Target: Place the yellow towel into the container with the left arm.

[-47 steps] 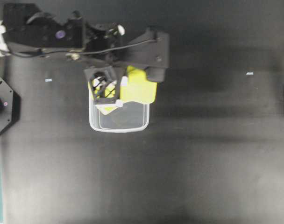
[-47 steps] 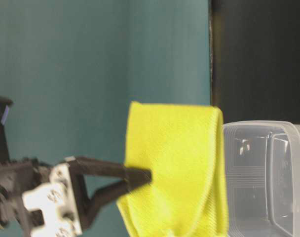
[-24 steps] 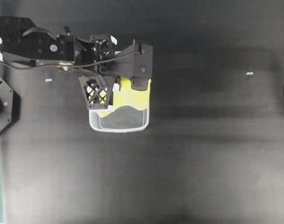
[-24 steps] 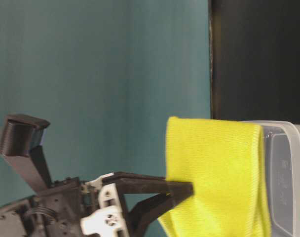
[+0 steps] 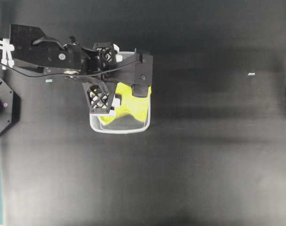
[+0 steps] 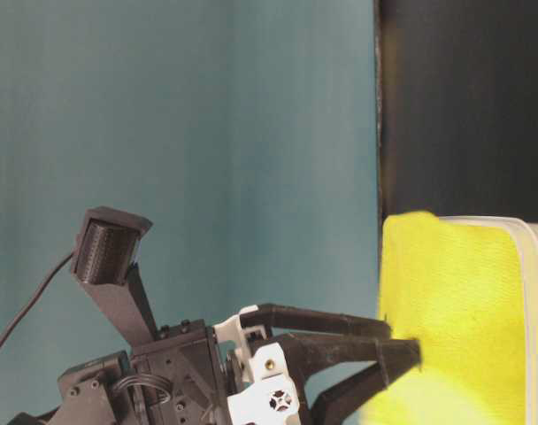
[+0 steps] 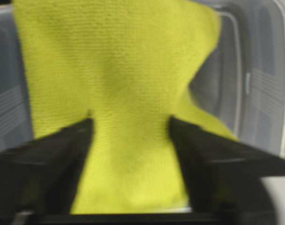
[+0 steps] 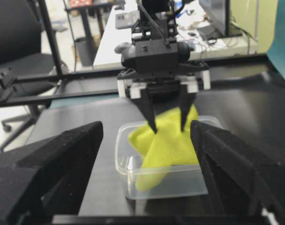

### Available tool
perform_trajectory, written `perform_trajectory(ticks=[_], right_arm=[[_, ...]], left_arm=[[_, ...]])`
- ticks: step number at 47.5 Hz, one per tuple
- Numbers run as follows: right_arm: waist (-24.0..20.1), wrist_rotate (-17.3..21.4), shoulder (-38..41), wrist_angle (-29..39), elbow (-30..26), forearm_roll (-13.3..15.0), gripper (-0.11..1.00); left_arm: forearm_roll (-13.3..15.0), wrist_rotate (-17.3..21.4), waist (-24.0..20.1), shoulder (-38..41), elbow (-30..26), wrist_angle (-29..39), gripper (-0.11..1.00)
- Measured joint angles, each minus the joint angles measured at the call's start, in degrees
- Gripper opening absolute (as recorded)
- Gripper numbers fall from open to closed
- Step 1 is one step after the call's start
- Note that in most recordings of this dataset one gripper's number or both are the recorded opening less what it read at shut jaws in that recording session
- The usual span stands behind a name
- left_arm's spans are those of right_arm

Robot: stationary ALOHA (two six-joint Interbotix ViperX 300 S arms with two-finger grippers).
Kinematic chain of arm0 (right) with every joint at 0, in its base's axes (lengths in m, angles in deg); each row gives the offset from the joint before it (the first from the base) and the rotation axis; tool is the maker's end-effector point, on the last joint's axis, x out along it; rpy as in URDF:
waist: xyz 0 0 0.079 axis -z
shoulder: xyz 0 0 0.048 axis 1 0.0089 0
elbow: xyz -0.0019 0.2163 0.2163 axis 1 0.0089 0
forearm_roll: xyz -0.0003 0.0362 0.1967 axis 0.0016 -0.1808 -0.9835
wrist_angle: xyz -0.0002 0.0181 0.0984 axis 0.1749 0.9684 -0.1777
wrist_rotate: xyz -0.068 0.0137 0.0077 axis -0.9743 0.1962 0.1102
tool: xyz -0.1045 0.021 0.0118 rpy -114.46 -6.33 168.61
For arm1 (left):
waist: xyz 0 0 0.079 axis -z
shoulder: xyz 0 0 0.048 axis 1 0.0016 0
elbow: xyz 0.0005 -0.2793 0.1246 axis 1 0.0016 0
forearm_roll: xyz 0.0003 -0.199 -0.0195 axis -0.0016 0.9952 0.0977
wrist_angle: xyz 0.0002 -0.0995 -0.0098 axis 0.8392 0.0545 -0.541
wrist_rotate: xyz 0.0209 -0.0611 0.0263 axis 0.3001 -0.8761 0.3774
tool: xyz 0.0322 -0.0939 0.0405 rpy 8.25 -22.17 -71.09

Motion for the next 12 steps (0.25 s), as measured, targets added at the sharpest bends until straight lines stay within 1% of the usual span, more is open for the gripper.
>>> perform_trajectory(ticks=[3,5,10,12], right_arm=[[0.1,0.6,-0.1,-0.1,0.0,0.0,0.73],[0.1,0.9,-0.1,0.0,-0.1,0.0,0.73],[0.0,0.9,-0.1,-0.1,0.0,0.0,0.73],[0.1,0.9,0.0,0.0,0.0,0.0,0.73]], left_arm=[[0.0,-0.1,-0.2,0.0,0.1,0.0,0.88],[0.1,0.0,-0.3,-0.1,0.1,0.1,0.91],[0.1,-0.8,-1.1,-1.4,0.0,0.3,0.86],[0.0,-1.1,-1.5,-2.6,0.0,0.4,0.86]])
